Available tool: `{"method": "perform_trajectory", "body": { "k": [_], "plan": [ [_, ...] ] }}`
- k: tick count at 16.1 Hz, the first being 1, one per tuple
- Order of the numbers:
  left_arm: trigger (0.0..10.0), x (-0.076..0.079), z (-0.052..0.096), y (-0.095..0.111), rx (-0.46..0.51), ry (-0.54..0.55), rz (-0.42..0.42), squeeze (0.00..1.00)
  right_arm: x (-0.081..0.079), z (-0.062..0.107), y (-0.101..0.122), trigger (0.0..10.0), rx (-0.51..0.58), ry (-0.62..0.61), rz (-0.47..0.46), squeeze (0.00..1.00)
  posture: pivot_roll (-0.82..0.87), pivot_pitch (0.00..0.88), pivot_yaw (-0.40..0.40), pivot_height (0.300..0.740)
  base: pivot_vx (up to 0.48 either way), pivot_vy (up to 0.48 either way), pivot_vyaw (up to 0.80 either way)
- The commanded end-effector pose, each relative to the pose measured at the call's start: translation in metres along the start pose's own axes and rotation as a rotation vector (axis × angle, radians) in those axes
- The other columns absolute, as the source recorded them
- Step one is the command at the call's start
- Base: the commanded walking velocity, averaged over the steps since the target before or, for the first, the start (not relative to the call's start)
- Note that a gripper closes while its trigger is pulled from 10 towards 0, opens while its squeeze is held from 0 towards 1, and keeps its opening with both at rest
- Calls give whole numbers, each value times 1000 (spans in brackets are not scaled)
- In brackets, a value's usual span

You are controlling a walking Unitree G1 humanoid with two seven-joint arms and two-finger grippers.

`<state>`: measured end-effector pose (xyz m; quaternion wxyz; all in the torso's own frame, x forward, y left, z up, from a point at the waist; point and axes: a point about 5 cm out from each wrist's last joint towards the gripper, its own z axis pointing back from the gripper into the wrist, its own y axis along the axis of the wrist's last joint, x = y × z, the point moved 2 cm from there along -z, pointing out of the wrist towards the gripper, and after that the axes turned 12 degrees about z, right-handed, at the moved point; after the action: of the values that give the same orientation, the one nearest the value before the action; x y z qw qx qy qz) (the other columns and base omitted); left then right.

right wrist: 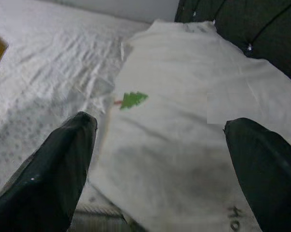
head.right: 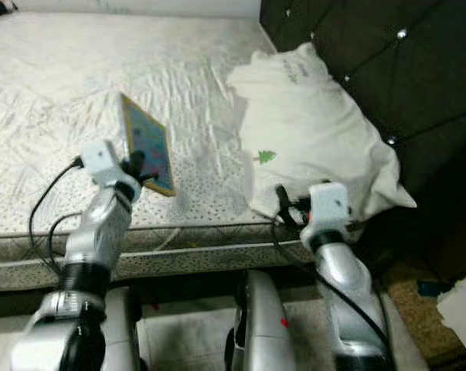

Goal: Clean up the room

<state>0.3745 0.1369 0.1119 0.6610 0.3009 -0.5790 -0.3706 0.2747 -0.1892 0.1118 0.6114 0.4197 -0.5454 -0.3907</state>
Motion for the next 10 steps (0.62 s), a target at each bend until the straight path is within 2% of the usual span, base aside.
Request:
{"method": "perform_trajectory", "body": {
  "k": [1,2,5,6,9,10],
  "plan": [
    [10000,7,-7,2,-21,-30,27,0,13,9,3,10000,-5,-23,34,0,-130,52,-82,542,0,0,0],
    [10000,9,-12,-4,-61,-31,61,0,18,19,3,10000,-26,-30,50,0,-147,64,-84,542,0,0,0],
    [10000,16,-14,-22,-157,-63,149,0,22,30,6,10000,-36,-30,64,0,-181,87,-96,542,0,0,0],
    [10000,21,-15,-30,-203,-82,154,0,19,32,9,10000,-33,-17,72,0,-188,91,-101,542,0,0,0],
    [10000,39,-18,-39,-253,-144,240,0,13,38,16,10000,-28,25,94,0,-200,101,-115,542,0,0,0],
    [10000,43,-17,-46,-288,-169,241,0,13,41,17,10000,-36,30,92,0,-205,104,-118,542,0,0,0]
  ]
}}
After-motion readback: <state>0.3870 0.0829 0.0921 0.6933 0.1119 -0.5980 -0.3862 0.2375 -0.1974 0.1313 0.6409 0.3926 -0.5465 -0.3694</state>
